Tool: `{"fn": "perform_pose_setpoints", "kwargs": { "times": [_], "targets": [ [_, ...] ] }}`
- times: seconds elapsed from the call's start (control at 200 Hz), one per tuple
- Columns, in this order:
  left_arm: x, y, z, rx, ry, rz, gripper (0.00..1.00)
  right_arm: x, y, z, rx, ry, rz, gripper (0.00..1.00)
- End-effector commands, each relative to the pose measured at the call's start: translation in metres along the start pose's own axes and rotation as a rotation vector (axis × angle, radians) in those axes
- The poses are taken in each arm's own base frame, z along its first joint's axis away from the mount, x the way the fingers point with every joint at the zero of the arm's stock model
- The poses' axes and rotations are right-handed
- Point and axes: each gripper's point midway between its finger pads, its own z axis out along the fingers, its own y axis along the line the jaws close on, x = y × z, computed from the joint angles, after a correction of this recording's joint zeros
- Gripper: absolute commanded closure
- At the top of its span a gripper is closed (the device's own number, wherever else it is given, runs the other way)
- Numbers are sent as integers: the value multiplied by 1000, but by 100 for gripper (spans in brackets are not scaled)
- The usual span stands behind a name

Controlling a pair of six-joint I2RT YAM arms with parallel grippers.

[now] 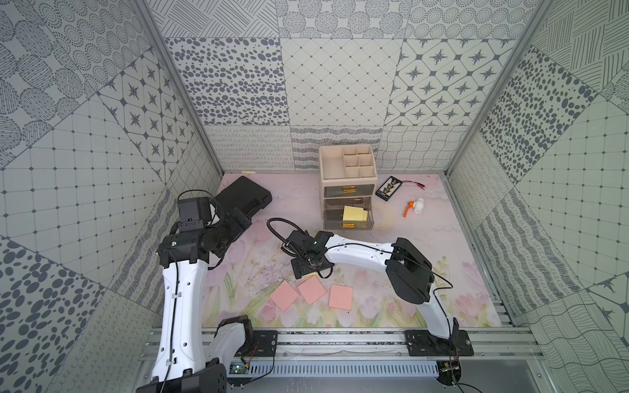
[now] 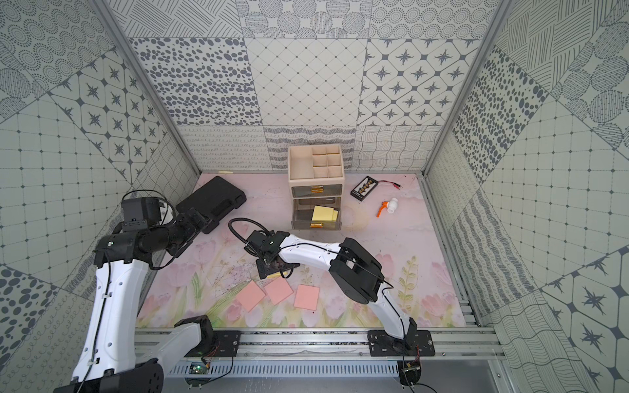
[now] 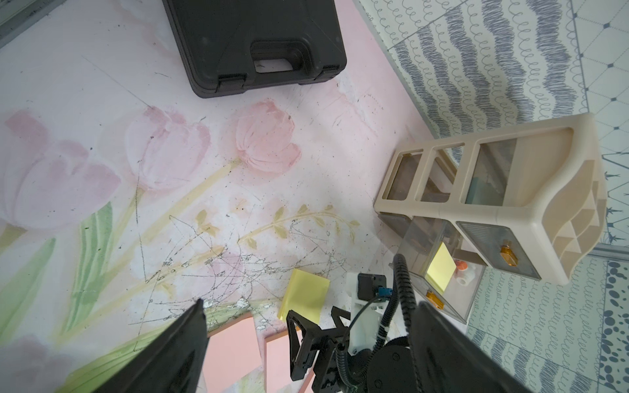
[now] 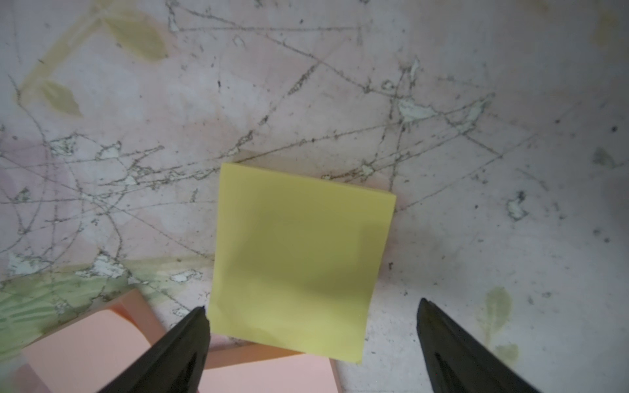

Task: Please put the sticky notes in the drawer by color
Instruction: Pick up the sticky notes from the center of the board.

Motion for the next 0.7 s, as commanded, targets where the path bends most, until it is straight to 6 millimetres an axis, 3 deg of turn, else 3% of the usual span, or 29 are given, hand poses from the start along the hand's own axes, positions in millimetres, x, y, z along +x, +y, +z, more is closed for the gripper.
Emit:
{"fn": "perform_pose_setpoints", "kwargs": {
  "times": [0.0, 0.695],
  "targets": [
    [3, -3, -5, 24, 13, -15, 4, -10, 8, 2, -12, -21, 12, 1],
    [4, -5, -7, 42, 7, 1, 4, -12, 3, 26, 50, -1, 26, 1]
  ]
}}
